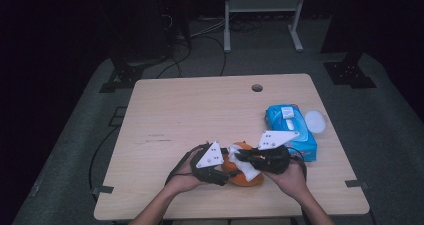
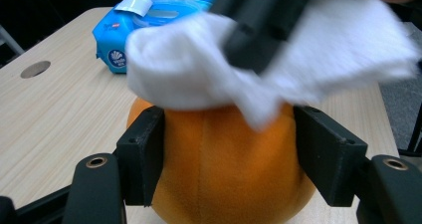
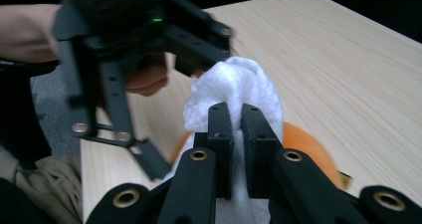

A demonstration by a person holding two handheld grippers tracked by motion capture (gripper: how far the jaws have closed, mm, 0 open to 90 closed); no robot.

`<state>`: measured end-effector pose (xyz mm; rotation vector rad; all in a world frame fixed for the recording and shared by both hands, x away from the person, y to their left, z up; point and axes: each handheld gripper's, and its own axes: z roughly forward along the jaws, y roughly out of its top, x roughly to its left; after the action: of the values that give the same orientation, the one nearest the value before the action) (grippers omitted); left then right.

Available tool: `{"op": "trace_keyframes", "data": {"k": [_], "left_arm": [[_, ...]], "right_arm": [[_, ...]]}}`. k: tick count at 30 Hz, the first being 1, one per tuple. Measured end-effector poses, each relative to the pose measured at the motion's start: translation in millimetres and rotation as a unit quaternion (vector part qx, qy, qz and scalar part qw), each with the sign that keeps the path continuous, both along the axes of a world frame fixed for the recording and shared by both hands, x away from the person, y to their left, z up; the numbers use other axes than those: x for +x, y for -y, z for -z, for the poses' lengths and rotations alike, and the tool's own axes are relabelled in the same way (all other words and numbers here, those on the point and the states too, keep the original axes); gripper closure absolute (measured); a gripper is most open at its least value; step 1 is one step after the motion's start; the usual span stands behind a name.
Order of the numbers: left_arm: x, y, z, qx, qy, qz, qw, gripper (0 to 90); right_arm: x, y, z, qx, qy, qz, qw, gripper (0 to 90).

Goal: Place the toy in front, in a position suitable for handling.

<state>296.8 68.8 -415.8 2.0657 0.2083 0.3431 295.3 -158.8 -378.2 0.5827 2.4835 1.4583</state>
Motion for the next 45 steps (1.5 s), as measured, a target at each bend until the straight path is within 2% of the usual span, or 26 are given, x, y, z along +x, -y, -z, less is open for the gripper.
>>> {"op": "trace_keyframes", "data": {"k": [2,6,10,13,15,17,19,22,25,28,32,34,36,39,41,43,45], "left_arm": [[1.6,-0.7,1.0,-0.003,-0.003,0.001,1.0000,32.2],[6.1,-3.3,2.9,-0.013,-0.025,-0.003,0.9996,27.8],[9.6,-6.4,3.8,-0.015,-0.047,-0.006,0.9988,21.9],[12.7,-6.4,3.2,-0.034,-0.084,-0.013,0.9958,15.8],[15.2,-6.9,3.0,-0.041,-0.101,-0.024,0.9937,15.5],[15.7,-8.6,4.0,-0.032,-0.094,-0.026,0.9947,22.3],[14.3,-9.8,5.2,-0.032,-0.088,-0.024,0.9953,26.1],[6.3,-3.9,3.4,-0.013,-0.049,-0.010,0.9987,30.0],[-3.0,3.5,1.0,0.010,-0.008,0.009,0.9999,30.5],[-4.4,3.5,1.2,0.014,0.001,0.012,0.9998,30.9],[-2.9,0.0,3.3,0.013,-0.002,0.016,0.9998,30.9],[-1.7,-1.6,4.5,0.010,-0.005,0.018,0.9998,30.9],[-0.9,-1.7,4.9,0.009,-0.005,0.022,0.9997,30.9],[0.1,-1.3,3.8,0.013,-0.009,0.022,0.9996,29.8],[2.7,-3.2,3.0,0.012,-0.024,0.019,0.9995,27.4],[6.6,-6.1,1.2,-0.001,-0.057,0.013,0.9983,19.9],[10.9,-8.2,0.0,-0.019,-0.085,0.002,0.9962,16.0]], "right_arm": [[4.6,7.2,2.0,0.003,-0.007,0.010,0.9999,83.4],[10.4,18.1,6.6,0.002,-0.015,0.026,0.9995,83.4],[13.3,24.4,10.4,-0.014,-0.018,0.043,0.9988,83.4],[15.2,24.6,15.7,-0.006,-0.036,0.036,0.9987,83.4],[12.8,19.7,15.7,-0.008,-0.040,0.022,0.9989,83.5],[8.6,12.8,14.1,-0.010,-0.041,0.002,0.9991,83.4],[4.5,6.5,11.6,-0.016,-0.031,-0.001,0.9994,83.3],[1.2,-0.7,6.2,-0.004,-0.022,-0.005,0.9997,83.3],[-1.6,-5.9,2.4,-0.006,-0.013,-0.004,0.9999,83.3],[0.0,-3.0,0.8,-0.011,-0.008,0.004,0.9999,83.3],[8.9,11.2,6.1,-0.018,-0.019,0.030,0.9992,83.4],[13.6,19.6,10.9,-0.022,-0.035,0.039,0.9984,83.3],[15.2,24.6,13.9,-0.014,-0.050,0.042,0.9978,83.4],[8.0,15.8,8.6,-0.020,-0.037,0.030,0.9987,83.4],[2.9,5.7,5.0,-0.022,-0.027,0.016,0.9993,83.3],[0.9,-0.6,5.5,-0.033,-0.018,0.010,0.9992,83.3],[2.7,-0.3,8.2,-0.023,-0.035,0.005,0.9991,83.5]]}}
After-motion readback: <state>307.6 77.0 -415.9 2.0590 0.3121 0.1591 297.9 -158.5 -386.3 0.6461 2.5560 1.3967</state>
